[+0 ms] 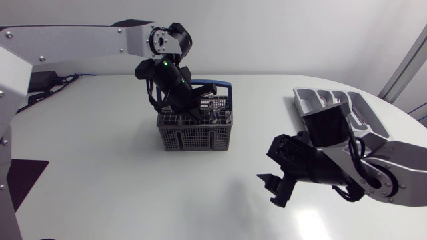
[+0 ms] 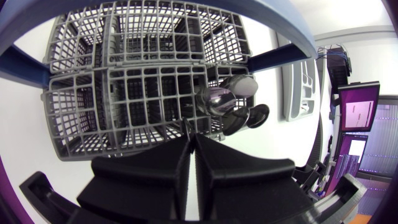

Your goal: Unload the cutlery basket into the drawer organizer.

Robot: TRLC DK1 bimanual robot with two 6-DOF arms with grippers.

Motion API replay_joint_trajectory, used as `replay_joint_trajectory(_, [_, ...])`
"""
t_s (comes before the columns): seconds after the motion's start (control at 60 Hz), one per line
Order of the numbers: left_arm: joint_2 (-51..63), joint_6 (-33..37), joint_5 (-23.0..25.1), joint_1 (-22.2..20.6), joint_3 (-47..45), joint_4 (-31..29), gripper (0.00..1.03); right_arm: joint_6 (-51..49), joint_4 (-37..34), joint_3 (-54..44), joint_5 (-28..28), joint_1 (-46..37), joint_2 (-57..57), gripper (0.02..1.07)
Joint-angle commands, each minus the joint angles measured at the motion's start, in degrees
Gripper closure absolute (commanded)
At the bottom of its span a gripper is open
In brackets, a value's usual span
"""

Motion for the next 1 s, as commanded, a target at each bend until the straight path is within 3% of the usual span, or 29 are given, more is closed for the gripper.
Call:
replay_joint_trajectory(0.0, [-1.44, -0.23, 0.13, -0.04, 0.54, 0.29, 1.0, 1.92, 1.08, 1.56, 0.97, 1.21, 1.32, 0.27])
replay_joint_trajectory(0.983, [-9.09, -0.59, 3.64, -0.74, -2.89, 3.28, 1.0, 2.98, 1.25, 2.0, 2.11, 3.5, 1.32, 0.27])
